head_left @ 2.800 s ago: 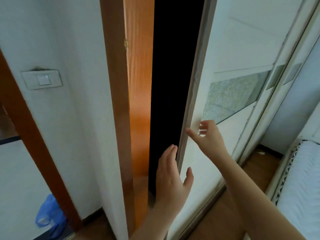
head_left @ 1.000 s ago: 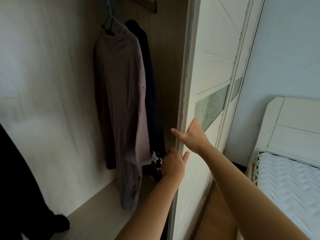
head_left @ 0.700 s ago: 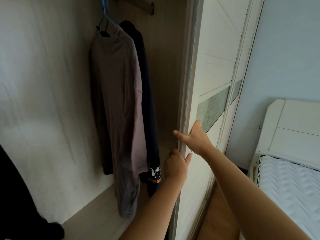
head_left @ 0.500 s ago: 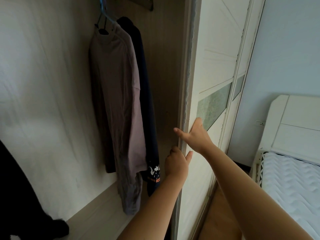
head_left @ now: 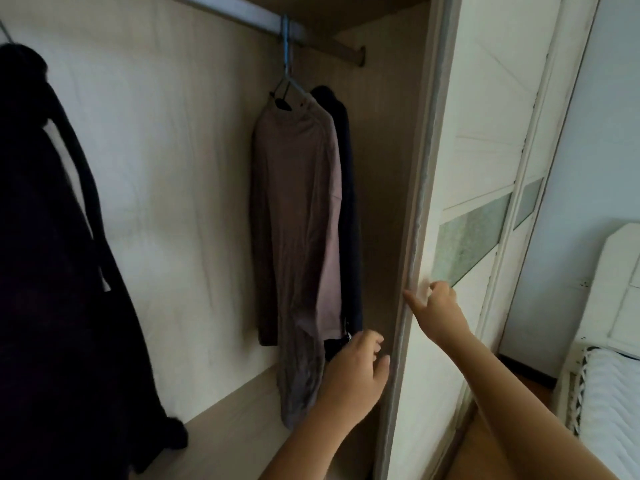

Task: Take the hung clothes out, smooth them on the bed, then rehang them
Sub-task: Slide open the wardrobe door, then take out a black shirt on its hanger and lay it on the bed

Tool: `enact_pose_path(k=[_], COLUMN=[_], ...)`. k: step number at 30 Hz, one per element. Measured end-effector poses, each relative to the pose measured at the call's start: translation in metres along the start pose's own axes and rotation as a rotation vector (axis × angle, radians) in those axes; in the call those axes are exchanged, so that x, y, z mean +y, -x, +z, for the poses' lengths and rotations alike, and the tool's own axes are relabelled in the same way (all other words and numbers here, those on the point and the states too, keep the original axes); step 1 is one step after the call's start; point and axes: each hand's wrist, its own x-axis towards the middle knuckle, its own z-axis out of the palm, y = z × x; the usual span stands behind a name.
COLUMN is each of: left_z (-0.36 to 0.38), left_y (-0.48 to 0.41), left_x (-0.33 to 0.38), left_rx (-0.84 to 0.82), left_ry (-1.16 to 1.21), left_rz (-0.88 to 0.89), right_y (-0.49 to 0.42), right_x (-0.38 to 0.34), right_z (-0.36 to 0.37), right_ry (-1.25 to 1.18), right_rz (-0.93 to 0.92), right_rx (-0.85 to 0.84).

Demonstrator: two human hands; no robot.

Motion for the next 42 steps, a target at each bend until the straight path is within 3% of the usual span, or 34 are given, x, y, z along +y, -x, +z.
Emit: enact_pose_path(k=[3, 9, 20, 25, 29, 34, 38, 42], left_z=[-0.036, -0.122, -0.273, -0.323, -0.349, -0.362, -0.356, -0.352], left_y=[0.028, 0.066, 0.153, 0.164, 0.165, 0.165, 0.165, 0.166], left_x=[-0.009, -0.003, 0.045, 0.044, 0.028, 0.015, 0.001, -0.015], left_rx=[0.117, 0.414, 0.872, 1.089, 1.112, 1.011, 0.92, 0.951], left_ry=[-0.016, -0.09, -0.515, -0.567, -0.489, -0.316, -0.124, -0.056], left_rz=[0.042, 0.111, 0.216, 0.13, 0.026, -0.167, -0.288, -0.276], right_y=[0.031, 0.084, 0.193, 0.234, 0.252, 0.261, 0.252, 0.241], right_x=[-0.013, -0.088, -0.232, -0.293, -0.343, -0.389, -0.422, -0.443], right_z=[-0.002, -0.007, -0.022, -0.037, -0.044, -0.039, -0.028, -0.019], right_ry=[-0.076, -0.274, -0.657, -0.863, -0.919, -0.788, -0.694, -0.585], right_rz=[-0.097, -0.35, -0.82, -0.912, -0.947, -0.99, -0.931, -0.815], right_rx=[0.071, -0.097, -0.197, -0.261, -0.266, -0.224, -0.194, -0.286])
